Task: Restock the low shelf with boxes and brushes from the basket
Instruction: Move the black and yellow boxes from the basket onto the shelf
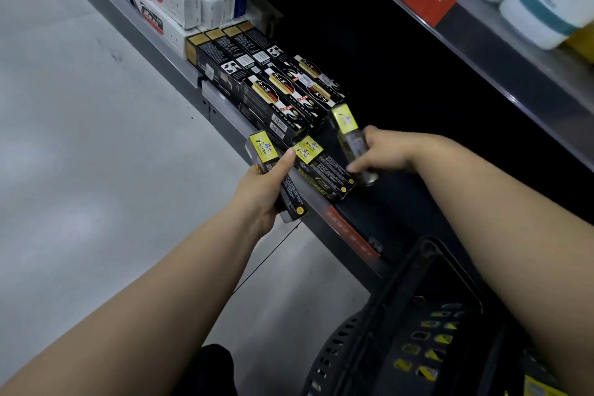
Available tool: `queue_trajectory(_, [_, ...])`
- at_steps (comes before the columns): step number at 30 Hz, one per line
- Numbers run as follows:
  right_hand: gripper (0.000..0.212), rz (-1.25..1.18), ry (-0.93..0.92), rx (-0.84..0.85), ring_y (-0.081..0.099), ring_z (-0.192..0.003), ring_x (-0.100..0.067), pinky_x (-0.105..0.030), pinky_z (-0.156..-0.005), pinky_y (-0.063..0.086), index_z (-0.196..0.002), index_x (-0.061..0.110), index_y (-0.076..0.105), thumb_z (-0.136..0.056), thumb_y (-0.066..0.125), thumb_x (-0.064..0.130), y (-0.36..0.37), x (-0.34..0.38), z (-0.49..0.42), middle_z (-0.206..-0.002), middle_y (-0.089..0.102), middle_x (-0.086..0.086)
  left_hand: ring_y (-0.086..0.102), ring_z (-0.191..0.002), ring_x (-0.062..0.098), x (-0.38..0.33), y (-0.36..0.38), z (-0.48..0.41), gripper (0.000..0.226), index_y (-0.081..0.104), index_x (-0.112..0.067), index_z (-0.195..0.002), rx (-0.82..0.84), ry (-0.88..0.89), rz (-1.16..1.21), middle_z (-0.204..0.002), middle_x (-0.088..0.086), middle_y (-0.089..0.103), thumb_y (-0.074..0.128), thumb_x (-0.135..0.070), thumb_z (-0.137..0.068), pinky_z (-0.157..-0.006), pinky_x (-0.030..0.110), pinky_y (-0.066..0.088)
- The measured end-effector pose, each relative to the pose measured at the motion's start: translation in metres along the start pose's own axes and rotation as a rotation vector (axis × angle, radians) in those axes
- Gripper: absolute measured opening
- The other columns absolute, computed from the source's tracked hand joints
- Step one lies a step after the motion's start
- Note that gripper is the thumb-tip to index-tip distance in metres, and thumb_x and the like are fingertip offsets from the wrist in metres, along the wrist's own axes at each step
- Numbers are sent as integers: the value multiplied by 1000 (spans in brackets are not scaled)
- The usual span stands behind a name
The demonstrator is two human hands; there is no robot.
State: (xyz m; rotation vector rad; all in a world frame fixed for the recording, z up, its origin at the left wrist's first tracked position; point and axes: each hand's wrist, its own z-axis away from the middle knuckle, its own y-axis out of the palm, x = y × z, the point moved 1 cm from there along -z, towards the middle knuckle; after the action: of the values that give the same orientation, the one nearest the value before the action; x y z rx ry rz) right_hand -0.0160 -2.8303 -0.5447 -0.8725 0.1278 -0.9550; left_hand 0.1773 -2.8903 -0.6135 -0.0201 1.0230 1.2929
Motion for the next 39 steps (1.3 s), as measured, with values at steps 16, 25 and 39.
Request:
queue_trajectory(16, [64,200,99,-32,48,-123,-29,-33,-104,39,-150,16,12,-96,45,8,37,-18,-44,-140,46,-14,63,-45,2,3,12,3,15,55,-9,-96,-45,-78,-2,-61,-3,70,62,-20,-89,-36,14,45])
queue_trajectory(25, [59,58,-154,199,56,-109,-17,-29,-89,46,-134,24,41,-82,67,15,13,31,3,-127,53,-2,67,-58,7,-7,17,3,35,52,-10,-112,-46,-38,-51,-98,9,68,69,-23,-84,-44,18,49])
queue_trajectory(39, [54,140,239,-198,57,-98,-36,-45,-66,57,-136,8,29,-92,57,22,-10,-34,-16,-120,48,-20,48,-98,8,13,28,-3,57,37,-17,-139,158,176,-813,-122,-2,50,62,-24,-88,-78,17,39])
